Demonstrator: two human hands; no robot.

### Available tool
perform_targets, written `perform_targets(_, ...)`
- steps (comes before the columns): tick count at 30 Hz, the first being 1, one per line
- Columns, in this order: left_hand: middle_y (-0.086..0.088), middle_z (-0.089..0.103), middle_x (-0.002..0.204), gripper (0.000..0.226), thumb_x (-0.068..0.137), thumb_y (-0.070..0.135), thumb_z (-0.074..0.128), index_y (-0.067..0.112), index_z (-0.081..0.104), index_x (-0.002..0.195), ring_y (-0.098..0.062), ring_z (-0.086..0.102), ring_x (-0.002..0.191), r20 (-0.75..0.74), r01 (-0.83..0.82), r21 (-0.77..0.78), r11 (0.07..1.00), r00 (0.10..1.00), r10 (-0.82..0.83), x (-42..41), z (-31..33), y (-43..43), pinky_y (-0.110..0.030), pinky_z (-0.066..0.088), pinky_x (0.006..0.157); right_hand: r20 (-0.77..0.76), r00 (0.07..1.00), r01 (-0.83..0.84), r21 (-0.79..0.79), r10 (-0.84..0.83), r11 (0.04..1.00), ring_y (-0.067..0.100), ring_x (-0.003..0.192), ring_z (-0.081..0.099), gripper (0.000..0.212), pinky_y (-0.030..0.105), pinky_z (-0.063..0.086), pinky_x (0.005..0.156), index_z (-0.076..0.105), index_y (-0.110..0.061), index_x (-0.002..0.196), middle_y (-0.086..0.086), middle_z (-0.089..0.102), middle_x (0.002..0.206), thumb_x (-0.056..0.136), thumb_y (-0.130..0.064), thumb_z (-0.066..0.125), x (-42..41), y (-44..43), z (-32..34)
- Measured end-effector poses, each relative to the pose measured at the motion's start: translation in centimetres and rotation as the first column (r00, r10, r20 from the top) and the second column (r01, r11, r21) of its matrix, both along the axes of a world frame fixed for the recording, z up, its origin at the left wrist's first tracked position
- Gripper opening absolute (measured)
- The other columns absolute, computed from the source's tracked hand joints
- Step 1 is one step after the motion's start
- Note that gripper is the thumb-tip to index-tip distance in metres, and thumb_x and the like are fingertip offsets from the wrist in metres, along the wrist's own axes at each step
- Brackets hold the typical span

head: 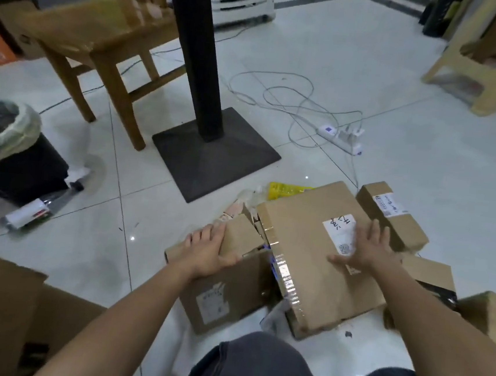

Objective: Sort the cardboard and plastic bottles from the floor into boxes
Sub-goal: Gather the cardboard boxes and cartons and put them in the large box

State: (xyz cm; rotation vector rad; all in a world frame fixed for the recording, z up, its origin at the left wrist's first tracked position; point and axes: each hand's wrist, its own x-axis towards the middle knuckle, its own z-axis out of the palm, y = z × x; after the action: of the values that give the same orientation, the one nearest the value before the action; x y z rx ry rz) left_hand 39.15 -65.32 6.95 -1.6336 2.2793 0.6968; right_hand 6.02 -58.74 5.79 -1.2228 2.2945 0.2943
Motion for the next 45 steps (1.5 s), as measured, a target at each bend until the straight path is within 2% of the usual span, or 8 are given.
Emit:
perform_targets(4, -0.005, -0.007, 0.161, 0.111, 0.074, 0.074, 0.055, 0.038, -0.02, 0.148, -0.033, 0.004, 0.147, 0.074, 0.031, 0.157, 0.987, 0.996, -0.043, -0.9, 0.0, -1.2, -0.049, 0.009, 0.116, 0.072, 0.982, 0.177, -0.047, -0.174, 0.983, 0.037, 0.146, -0.009, 0.142, 0.061, 0.01, 0.115, -0.009, -0.024, 0.151, 0.014, -0.009, 0.159, 0.047, -0.077, 0.073, -1.7, 0.1, -1.4)
perform_targets(8, -0.006, 0.014, 0.153, 0.121, 0.065, 0.072, 0.064, 0.04, -0.02, 0.147, -0.031, 0.022, 0.137, 0.059, 0.028, 0.096, 0.995, 0.998, -0.034, -1.4, -0.7, 0.3, -0.046, 0.021, 0.108, 0.087, 0.963, 0.263, -0.079, -0.256, 0.962, 0.036, 0.14, 0.015, 0.145, 0.06, 0.024, 0.11, -0.007, -0.029, 0.149, 0.017, 0.019, 0.15, 0.041, -0.069, 0.081, -1.1, 1.0, -1.1)
perform_targets(13, -0.007, 0.023, 0.146, 0.119, 0.063, 0.064, 0.07, 0.023, 0.001, 0.151, -0.028, 0.025, 0.134, 0.019, 0.013, -0.028, 1.0, 1.0, -0.013, -1.8, -1.1, 1.1, -0.043, 0.022, 0.11, 0.142, 0.94, 0.332, -0.154, -0.311, 0.931, 0.031, 0.144, 0.004, 0.137, 0.057, 0.022, 0.109, -0.008, -0.021, 0.152, 0.016, 0.008, 0.154, 0.056, -0.054, 0.085, -0.4, 0.5, 0.0)
perform_targets(19, -0.005, -0.015, 0.16, 0.128, 0.068, 0.055, 0.073, 0.021, -0.019, 0.151, -0.029, -0.01, 0.148, -0.005, 0.017, 0.016, 1.0, 1.0, -0.017, -5.2, -1.1, 2.0, -0.05, -0.004, 0.118, -0.149, 0.956, -0.283, -0.225, 0.255, 0.932, 0.023, 0.146, 0.003, 0.08, 0.064, 0.019, 0.11, 0.006, -0.029, 0.152, 0.005, 0.006, 0.157, 0.089, -0.035, 0.056, 3.1, -1.6, 1.4)
perform_targets(24, -0.006, 0.009, 0.155, 0.128, 0.063, 0.056, 0.074, 0.029, -0.016, 0.151, -0.034, 0.007, 0.144, -0.034, -0.07, -0.052, 0.996, 0.997, 0.068, -6.6, -1.5, 2.6, -0.053, 0.008, 0.117, 0.021, 0.91, -0.415, 0.075, 0.414, 0.907, 0.031, 0.145, -0.02, 0.117, 0.078, 0.009, 0.101, -0.008, -0.021, 0.152, 0.003, -0.014, 0.16, 0.07, -0.079, 0.052, 7.7, -2.9, 0.1)
perform_targets(29, -0.01, 0.021, 0.146, 0.13, 0.059, 0.056, 0.076, 0.03, -0.012, 0.151, -0.032, 0.021, 0.135, -0.079, -0.199, -0.119, 0.973, 0.978, 0.191, -6.0, -1.0, 2.4, -0.046, 0.021, 0.113, -0.078, 0.937, -0.316, 0.221, 0.339, 0.923, 0.036, 0.144, -0.022, 0.136, 0.079, 0.011, 0.1, -0.023, -0.01, 0.148, 0.005, -0.027, 0.157, 0.063, -0.081, 0.056, 7.8, -3.1, -0.6)
perform_targets(38, -0.001, -0.019, 0.159, 0.075, 0.092, 0.054, 0.046, 0.044, 0.0, 0.15, -0.029, -0.009, 0.147, -0.089, 0.072, -0.184, 0.98, 0.992, -0.089, -4.5, -0.4, 1.0, -0.051, 0.008, 0.116, -0.222, 0.9, -0.414, -0.162, 0.376, 0.896, 0.034, 0.132, 0.032, 0.079, 0.052, 0.046, 0.09, 0.011, -0.02, 0.148, 0.01, 0.016, 0.153, 0.086, -0.017, 0.059, 6.6, -3.3, 0.7)
perform_targets(45, 0.008, -0.002, 0.16, 0.048, 0.098, 0.048, 0.036, 0.042, 0.027, 0.144, -0.024, -0.003, 0.147, 0.044, 0.218, -0.092, 0.972, 0.976, -0.215, -4.4, -0.3, -1.0, -0.055, 0.022, 0.109, -0.521, 0.76, -0.522, -0.136, 0.388, 0.842, 0.027, 0.122, 0.035, 0.038, 0.038, 0.037, 0.09, 0.051, -0.016, 0.124, 0.01, 0.033, 0.134, 0.087, -0.013, 0.057, 4.3, -1.8, 2.5)
